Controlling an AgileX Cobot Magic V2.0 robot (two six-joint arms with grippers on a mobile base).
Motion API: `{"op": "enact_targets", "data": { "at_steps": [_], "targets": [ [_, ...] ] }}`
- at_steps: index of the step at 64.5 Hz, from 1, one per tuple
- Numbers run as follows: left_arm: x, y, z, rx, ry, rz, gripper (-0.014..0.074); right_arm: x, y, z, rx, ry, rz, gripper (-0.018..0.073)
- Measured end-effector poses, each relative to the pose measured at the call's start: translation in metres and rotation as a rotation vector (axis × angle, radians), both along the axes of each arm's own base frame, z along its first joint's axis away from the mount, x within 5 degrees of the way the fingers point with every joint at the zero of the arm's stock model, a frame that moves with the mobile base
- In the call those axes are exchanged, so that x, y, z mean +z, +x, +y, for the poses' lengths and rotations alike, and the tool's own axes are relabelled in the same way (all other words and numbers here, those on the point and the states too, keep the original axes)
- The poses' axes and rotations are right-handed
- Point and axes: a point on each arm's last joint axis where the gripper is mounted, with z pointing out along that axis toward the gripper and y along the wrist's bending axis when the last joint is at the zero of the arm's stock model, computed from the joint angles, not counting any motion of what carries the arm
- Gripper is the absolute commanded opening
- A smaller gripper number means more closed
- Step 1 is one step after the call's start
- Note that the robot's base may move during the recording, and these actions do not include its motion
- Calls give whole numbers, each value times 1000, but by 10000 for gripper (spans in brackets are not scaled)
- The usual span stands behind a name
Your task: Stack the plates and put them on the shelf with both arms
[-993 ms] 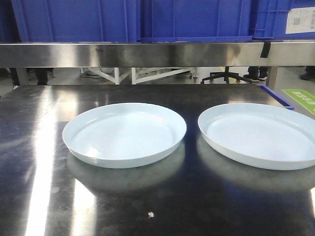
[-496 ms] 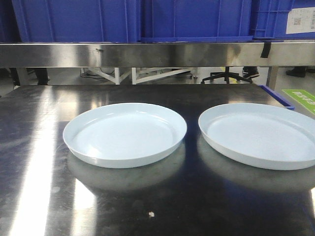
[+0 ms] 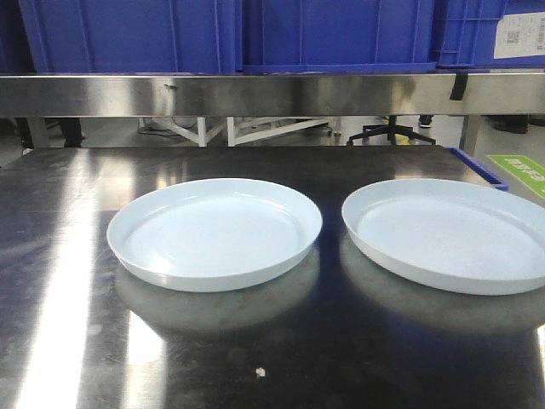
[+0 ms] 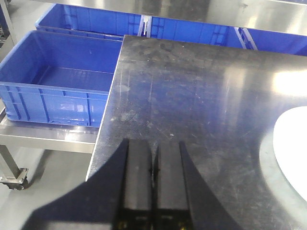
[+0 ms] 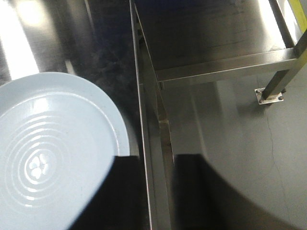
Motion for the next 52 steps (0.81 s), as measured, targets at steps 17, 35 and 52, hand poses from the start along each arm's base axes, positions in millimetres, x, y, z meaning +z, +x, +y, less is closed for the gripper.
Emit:
{"op": "enact_targets", "data": {
  "at_steps": [17,35,52],
  "targets": [
    [0,0,0,0,0,0,88,0,-1,0,1,1,15,111],
    [0,0,0,0,0,0,88,0,-1,0,1,1,13,475],
    [0,0,0,0,0,0,88,0,0,5,20,5,12,475]
  ]
}}
